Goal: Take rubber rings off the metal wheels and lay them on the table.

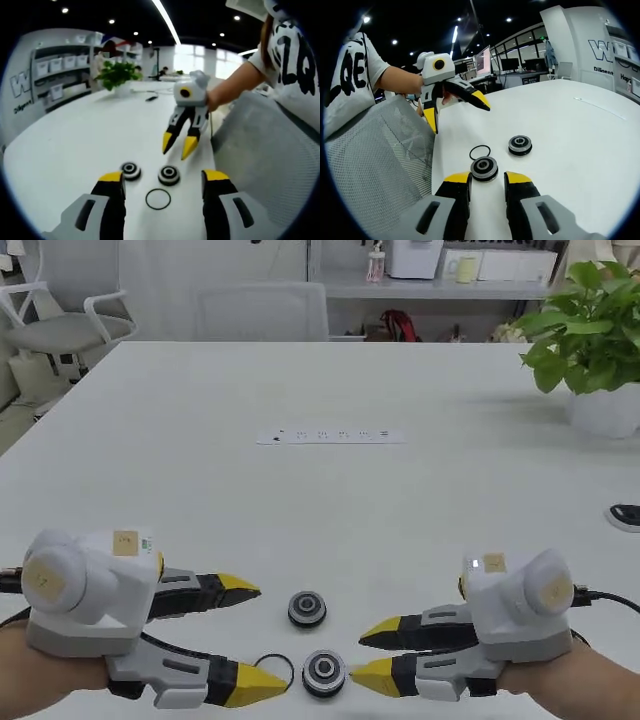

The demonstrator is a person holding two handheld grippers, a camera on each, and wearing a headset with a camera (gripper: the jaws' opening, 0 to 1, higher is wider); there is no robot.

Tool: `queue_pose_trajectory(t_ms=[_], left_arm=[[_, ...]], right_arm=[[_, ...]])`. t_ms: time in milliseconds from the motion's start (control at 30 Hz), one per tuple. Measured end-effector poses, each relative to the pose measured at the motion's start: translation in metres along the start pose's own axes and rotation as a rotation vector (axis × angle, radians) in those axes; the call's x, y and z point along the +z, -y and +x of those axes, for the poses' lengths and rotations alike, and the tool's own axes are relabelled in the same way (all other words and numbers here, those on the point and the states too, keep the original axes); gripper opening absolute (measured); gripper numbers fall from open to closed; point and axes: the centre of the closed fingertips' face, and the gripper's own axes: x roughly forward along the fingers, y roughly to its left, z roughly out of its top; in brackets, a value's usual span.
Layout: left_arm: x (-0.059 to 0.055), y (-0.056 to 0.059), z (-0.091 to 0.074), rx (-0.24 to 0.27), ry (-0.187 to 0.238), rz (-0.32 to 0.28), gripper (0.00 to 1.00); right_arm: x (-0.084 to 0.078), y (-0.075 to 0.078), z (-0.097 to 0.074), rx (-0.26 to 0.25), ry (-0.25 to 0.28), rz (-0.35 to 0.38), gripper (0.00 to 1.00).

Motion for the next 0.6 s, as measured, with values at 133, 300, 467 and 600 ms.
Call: queue_pose_trajectory(t_ms=[133,300,467,600], left_arm=[[-0.003,0.000,0.006,-0.017,-0.006,0.002,0.59],[-0.005,0.002,0.015,-0.037,-0.013,-0.003,0.55],[-0.007,0.004,0.023,-0.054,-0.020,-0.007,0.52],[-0.008,0.006,0.030,-0.065,-0.027,-0.011,0.50]], right_arm=[[-0.004,0.000,0.004,0.005,-0.010,0.001,0.23],[-0.005,-0.001,0.011,0.012,-0.014,-0.006,0.23],[-0.006,-0.002,0.014,0.019,-0.019,-0.021,0.23],[-0.007,-0.002,0.018,0.024,-0.027,-0.030,0.23]])
